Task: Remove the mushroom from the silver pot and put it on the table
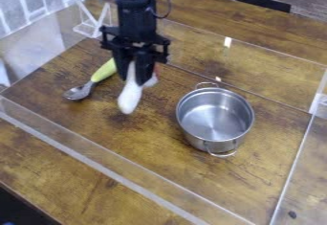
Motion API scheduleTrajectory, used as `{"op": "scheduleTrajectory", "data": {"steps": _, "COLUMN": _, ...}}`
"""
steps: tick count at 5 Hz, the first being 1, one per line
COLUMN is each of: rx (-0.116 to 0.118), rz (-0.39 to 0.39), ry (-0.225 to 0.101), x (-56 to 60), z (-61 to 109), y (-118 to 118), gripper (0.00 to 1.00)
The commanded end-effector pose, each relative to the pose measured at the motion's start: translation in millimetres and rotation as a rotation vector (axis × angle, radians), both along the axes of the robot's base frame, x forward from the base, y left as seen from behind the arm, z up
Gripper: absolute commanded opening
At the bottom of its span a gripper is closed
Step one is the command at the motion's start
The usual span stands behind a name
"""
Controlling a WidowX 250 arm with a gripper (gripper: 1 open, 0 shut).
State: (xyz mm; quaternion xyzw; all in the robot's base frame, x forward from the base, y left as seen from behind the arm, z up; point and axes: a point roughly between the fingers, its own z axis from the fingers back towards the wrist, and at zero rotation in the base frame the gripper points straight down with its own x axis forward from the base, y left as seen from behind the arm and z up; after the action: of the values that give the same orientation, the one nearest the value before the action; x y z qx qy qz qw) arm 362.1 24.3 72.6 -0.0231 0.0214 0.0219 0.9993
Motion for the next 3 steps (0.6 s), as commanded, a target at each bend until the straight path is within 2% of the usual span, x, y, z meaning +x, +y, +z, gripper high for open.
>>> {"op": "scheduleTrajectory", "data": {"steps": 1, "rx": 0.004, "rz": 0.027, "ry": -0.048, "x": 2.4, "z": 16.2, "y": 4.7, "gripper": 0.0}}
{"op": "scheduleTrajectory", "data": {"steps": 2, "rx": 0.008, "rz": 0.084, "ry": -0.037, "x": -4.0, "z": 12.9, "y": 21.1, "gripper": 0.0}}
{"op": "scheduleTrajectory", "data": {"steps": 3, "rx": 0.019, "rz": 0.14, "ry": -0.02, "x": -5.6, "z": 8.7, "y": 19.0, "gripper": 1.0}}
